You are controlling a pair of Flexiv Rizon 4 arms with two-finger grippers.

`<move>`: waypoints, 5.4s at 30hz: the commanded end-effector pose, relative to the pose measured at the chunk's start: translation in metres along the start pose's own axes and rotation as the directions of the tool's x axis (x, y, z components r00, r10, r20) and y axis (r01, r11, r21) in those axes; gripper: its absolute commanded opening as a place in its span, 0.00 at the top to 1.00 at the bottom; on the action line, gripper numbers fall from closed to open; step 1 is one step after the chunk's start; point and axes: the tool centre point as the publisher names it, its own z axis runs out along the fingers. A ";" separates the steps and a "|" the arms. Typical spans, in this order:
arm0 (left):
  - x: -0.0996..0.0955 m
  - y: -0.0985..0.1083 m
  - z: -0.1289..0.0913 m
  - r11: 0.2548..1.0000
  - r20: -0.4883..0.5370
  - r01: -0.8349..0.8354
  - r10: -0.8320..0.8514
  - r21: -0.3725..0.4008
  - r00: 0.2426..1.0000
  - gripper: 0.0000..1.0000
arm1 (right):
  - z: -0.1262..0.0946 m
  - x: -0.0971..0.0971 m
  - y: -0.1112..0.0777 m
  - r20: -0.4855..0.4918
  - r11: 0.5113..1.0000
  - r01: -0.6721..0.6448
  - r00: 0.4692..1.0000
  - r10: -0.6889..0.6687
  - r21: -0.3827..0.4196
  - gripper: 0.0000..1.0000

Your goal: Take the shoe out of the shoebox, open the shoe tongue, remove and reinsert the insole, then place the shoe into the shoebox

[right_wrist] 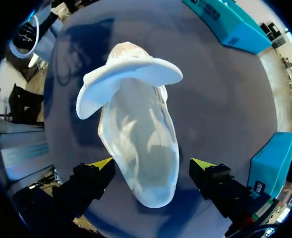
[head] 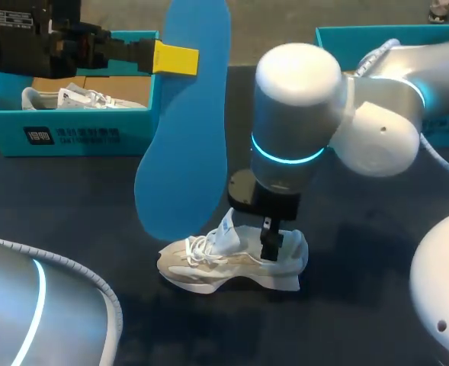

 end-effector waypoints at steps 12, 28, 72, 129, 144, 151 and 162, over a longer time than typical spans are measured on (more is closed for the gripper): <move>-0.001 -0.001 0.002 1.000 -0.002 0.001 -0.001 -0.002 1.000 1.00 | 0.000 -0.007 -0.022 -0.006 0.999 0.027 1.000 -0.027 -0.031 0.00; -0.001 -0.001 0.002 1.000 -0.002 0.001 -0.001 -0.002 1.000 1.00 | -0.003 -0.038 0.006 0.019 0.999 0.041 0.999 -0.041 0.032 0.00; -0.001 -0.001 0.002 1.000 -0.002 0.001 -0.001 -0.002 1.000 1.00 | 0.069 -0.030 0.003 -0.120 1.000 0.000 0.993 -0.003 -0.025 0.63; -0.001 -0.001 0.002 1.000 -0.002 0.001 -0.001 -0.002 1.000 1.00 | -0.006 0.014 0.015 -0.106 0.790 -0.584 0.811 0.575 -0.185 1.00; -0.001 -0.001 0.002 1.000 -0.002 0.001 -0.001 -0.002 1.000 1.00 | 0.011 0.025 0.019 -0.195 0.368 -0.913 0.399 0.896 -0.177 1.00; -0.001 -0.001 0.002 1.000 -0.002 0.001 -0.001 -0.002 1.000 1.00 | 0.018 0.025 0.024 -0.212 0.293 -0.945 0.320 0.924 -0.148 1.00; -0.001 -0.001 0.002 1.000 -0.002 0.001 -0.001 -0.002 1.000 1.00 | 0.041 0.021 0.027 -0.218 0.264 -0.960 0.280 0.935 -0.097 1.00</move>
